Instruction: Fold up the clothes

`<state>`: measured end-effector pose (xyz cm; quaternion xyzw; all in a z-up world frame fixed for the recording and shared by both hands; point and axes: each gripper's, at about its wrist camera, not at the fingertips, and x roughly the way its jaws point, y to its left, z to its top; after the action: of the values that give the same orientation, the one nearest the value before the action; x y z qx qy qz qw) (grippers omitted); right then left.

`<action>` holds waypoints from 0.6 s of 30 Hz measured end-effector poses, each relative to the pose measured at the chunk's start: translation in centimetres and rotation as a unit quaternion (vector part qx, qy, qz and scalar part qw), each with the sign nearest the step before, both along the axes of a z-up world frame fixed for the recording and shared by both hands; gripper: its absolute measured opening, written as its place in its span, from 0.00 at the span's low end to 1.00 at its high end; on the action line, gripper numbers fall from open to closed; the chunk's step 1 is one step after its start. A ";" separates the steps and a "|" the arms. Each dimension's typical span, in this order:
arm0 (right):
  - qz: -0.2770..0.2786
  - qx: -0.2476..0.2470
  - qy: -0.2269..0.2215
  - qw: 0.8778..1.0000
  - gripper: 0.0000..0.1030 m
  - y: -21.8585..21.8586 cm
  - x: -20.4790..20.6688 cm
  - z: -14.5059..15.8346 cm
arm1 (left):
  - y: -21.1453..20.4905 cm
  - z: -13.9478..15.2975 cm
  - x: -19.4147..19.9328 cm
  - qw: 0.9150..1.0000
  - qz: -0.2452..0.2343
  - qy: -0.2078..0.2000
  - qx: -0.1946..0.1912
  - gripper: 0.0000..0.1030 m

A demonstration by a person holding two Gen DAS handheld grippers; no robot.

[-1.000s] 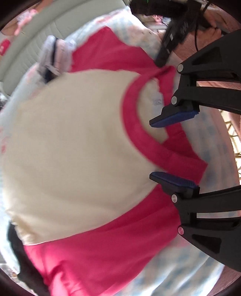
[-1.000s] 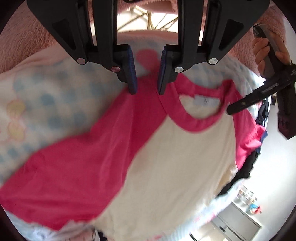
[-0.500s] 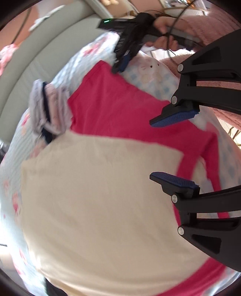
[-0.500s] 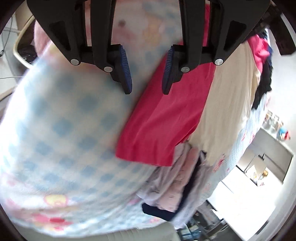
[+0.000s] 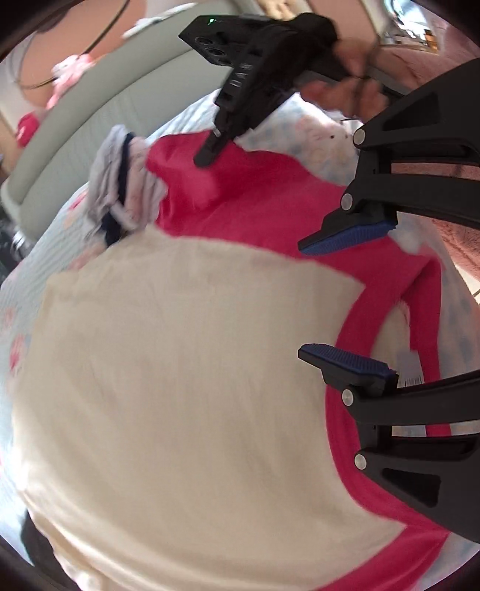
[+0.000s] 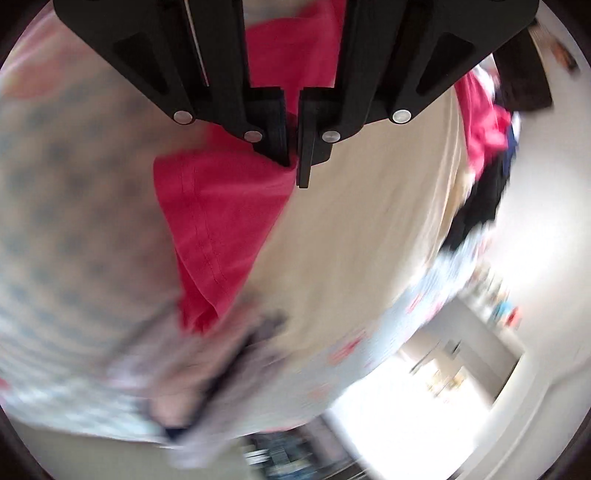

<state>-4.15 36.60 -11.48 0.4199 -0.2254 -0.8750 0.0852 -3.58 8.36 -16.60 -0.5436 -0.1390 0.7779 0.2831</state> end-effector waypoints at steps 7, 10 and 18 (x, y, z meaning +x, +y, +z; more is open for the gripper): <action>0.097 -0.012 -0.062 0.993 0.11 -6.8 0.2 -4.0 | -3.3 -0.7 -0.3 0.999 0.032 -0.015 0.032 0.50; 0.101 -0.016 -0.056 0.993 0.22 -6.8 1.4 -3.6 | -3.1 -1.0 -1.2 0.997 0.027 -0.026 0.062 0.51; 0.022 0.043 -0.036 0.998 0.29 -1.1 5.0 -1.5 | 1.7 -3.4 -3.4 0.996 0.015 -0.064 0.062 0.54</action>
<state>0.80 35.49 -12.95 0.4594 -0.1814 -0.8660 0.0787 -7.01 10.08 -19.97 -0.5717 -0.2134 0.7353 0.2949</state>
